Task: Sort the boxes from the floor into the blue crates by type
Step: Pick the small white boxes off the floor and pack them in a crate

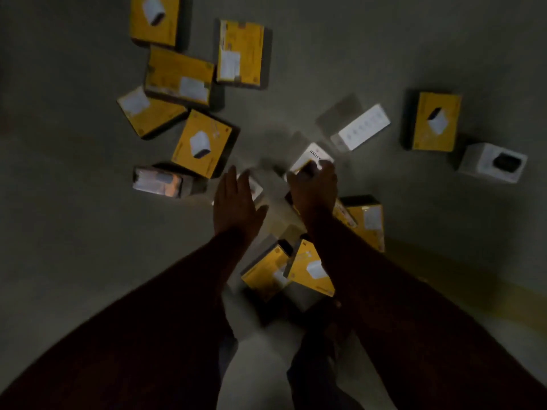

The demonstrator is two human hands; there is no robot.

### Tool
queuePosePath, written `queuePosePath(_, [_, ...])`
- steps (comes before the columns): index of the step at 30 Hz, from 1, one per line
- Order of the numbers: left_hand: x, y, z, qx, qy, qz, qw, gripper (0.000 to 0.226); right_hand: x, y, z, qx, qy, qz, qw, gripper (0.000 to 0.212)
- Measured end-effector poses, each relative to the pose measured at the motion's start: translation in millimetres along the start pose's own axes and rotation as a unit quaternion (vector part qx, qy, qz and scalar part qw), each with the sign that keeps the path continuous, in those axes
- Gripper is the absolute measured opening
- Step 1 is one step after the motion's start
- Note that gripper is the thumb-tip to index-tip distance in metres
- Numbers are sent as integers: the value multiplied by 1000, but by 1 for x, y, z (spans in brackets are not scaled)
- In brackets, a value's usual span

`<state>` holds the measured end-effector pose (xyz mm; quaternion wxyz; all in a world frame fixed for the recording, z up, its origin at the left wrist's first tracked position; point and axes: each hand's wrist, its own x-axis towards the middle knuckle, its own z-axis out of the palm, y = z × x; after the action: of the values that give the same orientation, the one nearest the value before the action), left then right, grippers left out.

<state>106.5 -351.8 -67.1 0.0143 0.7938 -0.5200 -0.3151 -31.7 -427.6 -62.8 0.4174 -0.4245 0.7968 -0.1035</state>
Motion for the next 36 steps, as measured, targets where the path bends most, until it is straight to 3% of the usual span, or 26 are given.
queuePosePath(2, [18,-14,18,31,7,-23,999,93,17,2,24,-22,36,37,998,95])
queuePosePath(4, [28,-25,26,43,12,-46,998,95,27,2,38,-66,81,41,994,107])
queuePosePath(7, [33,-34,29,15,-24,-79,997,97,39,5,47,-93,133,53,985,105])
queuePosePath(11, [29,-41,38,81,-28,3,996,105,44,8,56,-80,157,30,984,97])
queuePosePath(14, [30,-43,34,58,-36,-3,998,103,46,4,58,-51,146,36,987,101])
queuePosePath(18, [19,-32,-2,-34,-48,-16,998,101,33,-6,36,36,83,5,996,113])
queuePosePath(22, [-8,-4,-67,-131,-27,-28,991,89,-24,-26,-19,148,-40,-47,987,100])
queuePosePath(26, [-59,29,-144,-209,-38,2,977,93,-99,-43,-98,229,-123,-31,965,85])
queuePosePath(31, [-172,103,-243,-399,-65,31,914,81,-205,-83,-229,320,-219,1,922,59])
queuePosePath(36, [-292,171,-320,-472,-123,-24,872,74,-314,-109,-354,360,-264,-3,895,68])
